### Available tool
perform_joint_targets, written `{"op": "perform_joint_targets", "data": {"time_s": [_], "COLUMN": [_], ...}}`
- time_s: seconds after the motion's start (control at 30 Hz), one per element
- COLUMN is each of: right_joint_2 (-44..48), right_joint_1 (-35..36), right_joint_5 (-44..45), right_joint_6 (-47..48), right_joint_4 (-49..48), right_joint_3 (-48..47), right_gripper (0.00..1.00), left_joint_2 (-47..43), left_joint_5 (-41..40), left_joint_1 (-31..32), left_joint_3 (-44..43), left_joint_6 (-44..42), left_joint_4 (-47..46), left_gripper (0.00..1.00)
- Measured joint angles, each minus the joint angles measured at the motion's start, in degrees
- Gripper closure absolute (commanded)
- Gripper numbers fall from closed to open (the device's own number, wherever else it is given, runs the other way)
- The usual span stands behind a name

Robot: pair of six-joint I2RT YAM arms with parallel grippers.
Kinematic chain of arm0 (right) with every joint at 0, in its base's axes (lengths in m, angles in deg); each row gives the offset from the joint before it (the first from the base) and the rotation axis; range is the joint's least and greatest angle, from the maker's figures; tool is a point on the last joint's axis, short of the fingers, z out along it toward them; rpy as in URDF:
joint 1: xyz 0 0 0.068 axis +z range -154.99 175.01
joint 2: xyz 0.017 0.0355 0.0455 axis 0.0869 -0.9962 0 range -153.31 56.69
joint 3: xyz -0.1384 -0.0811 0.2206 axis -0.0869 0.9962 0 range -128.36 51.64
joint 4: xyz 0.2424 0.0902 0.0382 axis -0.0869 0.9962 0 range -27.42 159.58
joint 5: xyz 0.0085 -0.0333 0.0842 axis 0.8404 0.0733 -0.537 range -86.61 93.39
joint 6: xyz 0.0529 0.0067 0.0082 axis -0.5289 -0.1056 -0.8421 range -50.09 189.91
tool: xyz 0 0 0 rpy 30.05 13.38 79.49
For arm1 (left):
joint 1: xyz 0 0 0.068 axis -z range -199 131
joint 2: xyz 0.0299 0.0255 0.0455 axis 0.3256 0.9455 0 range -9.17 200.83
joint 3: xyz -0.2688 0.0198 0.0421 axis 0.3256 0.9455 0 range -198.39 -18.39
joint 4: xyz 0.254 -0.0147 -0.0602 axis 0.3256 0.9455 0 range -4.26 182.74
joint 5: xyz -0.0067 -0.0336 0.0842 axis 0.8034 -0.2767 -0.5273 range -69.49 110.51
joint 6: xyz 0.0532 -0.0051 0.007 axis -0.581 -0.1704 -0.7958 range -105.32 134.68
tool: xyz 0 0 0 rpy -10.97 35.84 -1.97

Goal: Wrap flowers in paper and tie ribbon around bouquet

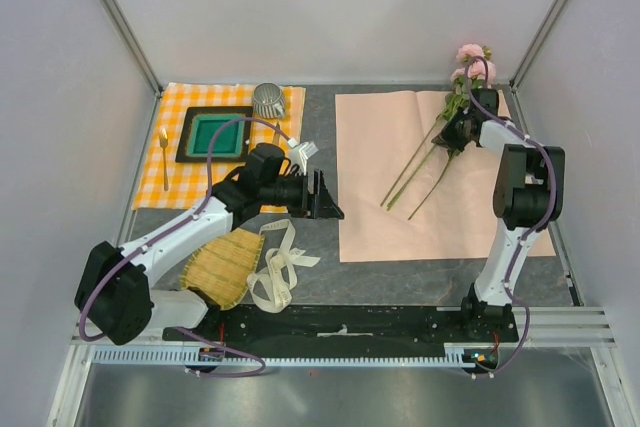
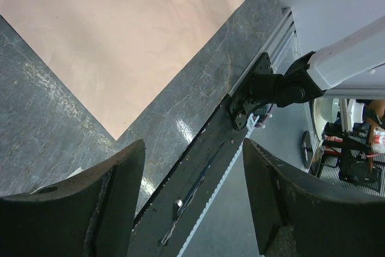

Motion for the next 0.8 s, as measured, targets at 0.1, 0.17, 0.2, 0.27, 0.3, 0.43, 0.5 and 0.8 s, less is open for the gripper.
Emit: {"op": "perform_joint_targets", "data": {"time_s": [0.1,0.17,0.2,0.27,0.3,0.43,0.5,0.8], "right_joint_2": [2.3,3.5,4.2,5.7,6.5,8.8,8.9,6.7], "right_joint_1": [0.0,0.0,0.0,0.0,0.0,-0.2,-0.4,-0.9], "right_joint_5": [-0.4,-0.8,-0.9,-0.8,-0.7,-0.3,-0.3,1.2], "right_joint_6": [-0.1,0.2,0.3,0.3,0.3,0.1,-0.1,-0.1], "right_joint_4": [-2.4,-3.6,-4.4,-5.1,-5.3,-5.6,-6.2,-5.7], "right_joint_3": [2.4,2.4,2.4,2.4,2.4,2.4,2.6,4.3], "right_gripper": [1.0,1.0,1.0,1.0,1.0,1.0,0.99,0.86], "left_joint_2": [0.0,0.0,0.0,0.0,0.0,0.0,0.0,0.0], "left_joint_5": [0.0,0.0,0.0,0.0,0.0,0.0,0.0,0.0], "left_joint_1": [0.1,0.1,0.1,0.1,0.2,0.3,0.3,0.4], "left_joint_3": [0.3,0.4,0.5,0.7,0.7,1.0,1.0,1.3], "left_joint_6": [0.2,0.3,0.3,0.4,0.4,0.4,0.5,0.5], "left_joint_4": [-0.2,-0.3,-0.3,-0.4,-0.5,-1.1,-1.2,-1.4], "left_gripper": [0.28,0.28,0.28,0.28,0.28,0.28,0.28,0.28]}}
